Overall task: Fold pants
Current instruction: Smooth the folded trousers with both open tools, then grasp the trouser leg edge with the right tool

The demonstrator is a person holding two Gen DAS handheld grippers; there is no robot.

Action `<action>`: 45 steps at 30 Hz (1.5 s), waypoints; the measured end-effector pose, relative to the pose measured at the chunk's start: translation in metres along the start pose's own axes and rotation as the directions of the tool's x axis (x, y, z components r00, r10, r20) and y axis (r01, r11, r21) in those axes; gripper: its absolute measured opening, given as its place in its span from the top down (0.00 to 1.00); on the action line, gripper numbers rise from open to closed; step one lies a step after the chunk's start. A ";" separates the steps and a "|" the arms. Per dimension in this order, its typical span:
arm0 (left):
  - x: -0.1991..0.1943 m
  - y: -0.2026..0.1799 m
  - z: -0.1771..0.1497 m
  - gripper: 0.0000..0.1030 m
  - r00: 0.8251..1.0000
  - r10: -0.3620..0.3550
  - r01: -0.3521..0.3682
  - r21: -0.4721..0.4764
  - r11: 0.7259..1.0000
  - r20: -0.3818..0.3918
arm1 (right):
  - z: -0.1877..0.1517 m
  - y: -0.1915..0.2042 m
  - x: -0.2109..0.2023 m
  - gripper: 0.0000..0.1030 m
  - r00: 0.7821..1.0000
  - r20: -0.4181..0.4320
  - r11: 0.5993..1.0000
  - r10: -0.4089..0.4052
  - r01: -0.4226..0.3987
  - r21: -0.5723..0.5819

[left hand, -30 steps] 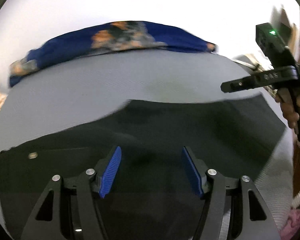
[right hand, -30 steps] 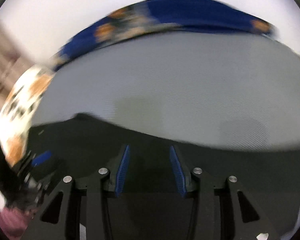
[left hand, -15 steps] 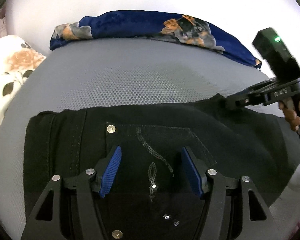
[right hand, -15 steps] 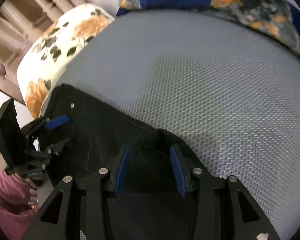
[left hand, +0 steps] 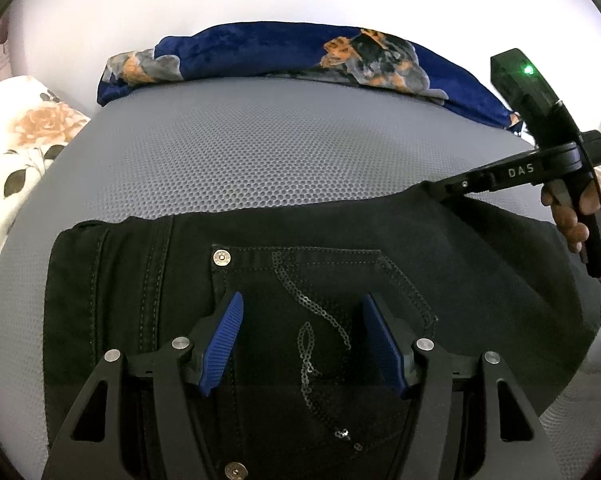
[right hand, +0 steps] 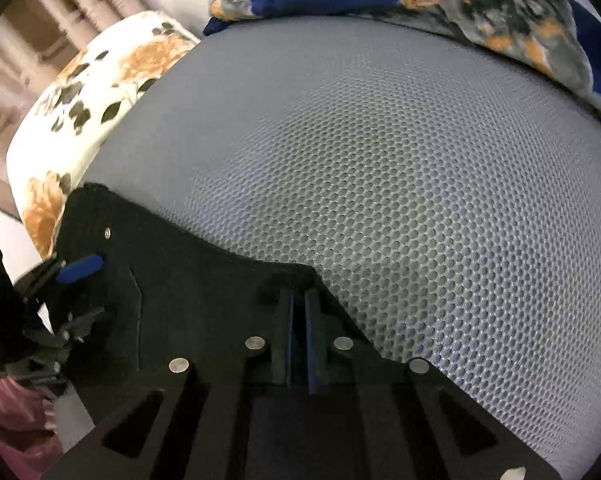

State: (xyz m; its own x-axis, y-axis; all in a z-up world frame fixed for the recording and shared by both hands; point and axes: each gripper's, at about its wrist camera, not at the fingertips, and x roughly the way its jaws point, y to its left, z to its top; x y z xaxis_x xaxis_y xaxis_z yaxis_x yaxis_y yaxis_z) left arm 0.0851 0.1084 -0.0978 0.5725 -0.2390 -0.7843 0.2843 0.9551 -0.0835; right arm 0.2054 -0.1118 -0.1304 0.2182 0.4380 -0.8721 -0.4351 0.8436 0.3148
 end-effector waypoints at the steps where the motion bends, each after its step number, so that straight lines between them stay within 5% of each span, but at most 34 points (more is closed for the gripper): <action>1: 0.000 -0.002 0.002 0.39 1.000 0.012 -0.012 0.006 1.000 -0.007 | 0.000 0.001 -0.002 0.84 1.000 0.010 1.000 -0.011 0.011 0.000; 3: -0.005 -0.012 0.007 0.39 1.000 0.018 -0.018 0.029 0.999 -0.002 | -0.002 0.001 -0.012 0.61 0.997 0.036 0.997 -0.071 0.070 0.008; 11: -0.013 -0.074 0.051 0.39 0.984 -0.170 0.165 0.087 0.982 0.052 | -0.061 -0.010 -0.093 0.61 0.942 0.236 0.965 -0.236 0.199 0.171; 18: 0.024 -0.133 0.062 0.39 0.968 -0.249 0.249 0.141 0.958 -0.017 | -0.139 -0.058 -0.119 0.61 0.907 0.191 0.887 -0.375 0.291 0.359; 27: 0.047 -0.143 0.033 0.39 0.975 -0.184 0.204 0.175 0.963 -0.126 | -0.240 -0.131 -0.153 0.63 0.868 0.087 0.738 -0.489 0.359 0.571; 33: 0.041 -0.140 0.021 0.38 0.985 -0.143 0.161 0.204 0.966 -0.098 | -0.284 -0.164 -0.179 0.63 0.831 0.045 0.665 -0.554 0.410 0.625; 40: 0.039 -0.137 0.015 0.36 0.989 -0.129 0.140 0.194 0.971 -0.068 | -0.291 -0.163 -0.180 0.63 0.810 0.057 0.666 -0.584 0.438 0.604; 45: 0.036 -0.131 0.016 0.36 0.990 -0.117 0.129 0.186 0.974 -0.073 | -0.300 -0.176 -0.191 0.59 0.821 0.058 0.668 -0.569 0.419 0.615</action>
State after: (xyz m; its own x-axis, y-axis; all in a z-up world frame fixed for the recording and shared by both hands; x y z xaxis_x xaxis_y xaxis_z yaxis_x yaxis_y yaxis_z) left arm 0.0806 -0.0282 -0.1051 0.4773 -0.3358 -0.8120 0.4942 0.8667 -0.0679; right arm -0.0219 -0.4370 -0.1315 0.4768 -0.1024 -0.8730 0.3384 0.9380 0.0749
